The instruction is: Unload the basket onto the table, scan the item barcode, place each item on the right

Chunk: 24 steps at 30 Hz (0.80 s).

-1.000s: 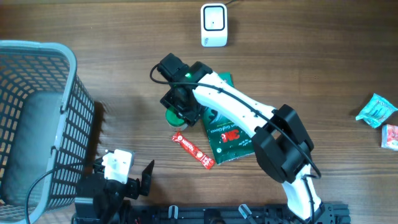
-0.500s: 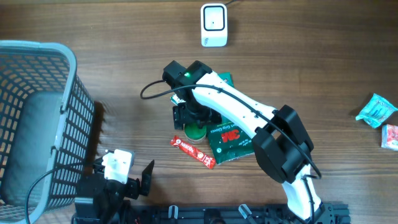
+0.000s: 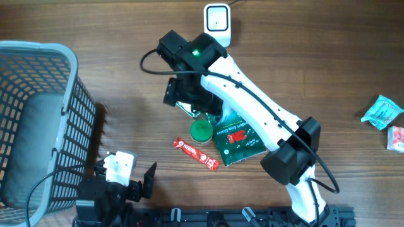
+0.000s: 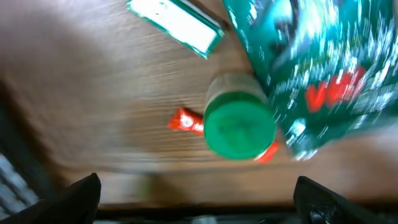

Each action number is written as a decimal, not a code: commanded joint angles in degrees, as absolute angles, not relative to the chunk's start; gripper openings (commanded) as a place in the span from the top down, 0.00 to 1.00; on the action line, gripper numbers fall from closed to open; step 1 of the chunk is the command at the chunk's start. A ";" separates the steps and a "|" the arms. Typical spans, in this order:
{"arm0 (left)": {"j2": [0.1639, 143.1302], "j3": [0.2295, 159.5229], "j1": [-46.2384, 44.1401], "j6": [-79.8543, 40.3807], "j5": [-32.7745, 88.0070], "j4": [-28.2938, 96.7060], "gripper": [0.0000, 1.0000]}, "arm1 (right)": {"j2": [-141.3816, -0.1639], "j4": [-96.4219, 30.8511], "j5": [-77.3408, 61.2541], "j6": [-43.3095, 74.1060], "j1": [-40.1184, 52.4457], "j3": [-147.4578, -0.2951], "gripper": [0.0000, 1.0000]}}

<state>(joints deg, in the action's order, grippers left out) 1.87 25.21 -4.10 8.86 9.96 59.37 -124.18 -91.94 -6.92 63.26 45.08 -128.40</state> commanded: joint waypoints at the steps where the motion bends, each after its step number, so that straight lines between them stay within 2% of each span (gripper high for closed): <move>1: 1.56 25.15 -3.90 8.54 10.46 59.18 0.00 | -124.09 -92.16 -8.71 96.31 45.15 -125.08 0.00; 4: 1.56 25.15 -3.90 8.54 10.46 59.18 0.01 | -124.09 -92.16 -7.64 103.96 45.15 -122.58 0.00; 8: 1.56 25.15 -3.90 8.54 10.46 59.16 0.00 | -124.09 -92.16 -3.66 103.83 45.15 -119.04 0.00; 11: 1.56 25.15 -3.90 8.54 10.46 59.18 0.00 | -124.09 -91.90 -7.40 105.34 45.15 -113.58 0.00; 18: 1.56 25.15 -3.90 8.54 10.46 59.18 0.00 | -124.18 -82.94 -8.91 105.10 45.15 -105.30 0.00; 23: 1.56 25.15 -3.90 8.54 10.46 59.18 0.00 | -124.20 -70.94 -8.93 101.95 45.15 -96.51 0.00; 24: 1.56 25.15 -3.90 8.54 10.46 59.18 0.00 | -124.27 -70.11 -8.91 101.95 45.15 -95.46 0.04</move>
<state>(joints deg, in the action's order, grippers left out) 1.87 25.21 -4.10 8.86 9.96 59.40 -124.18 -72.14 -8.99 101.12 45.08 -98.94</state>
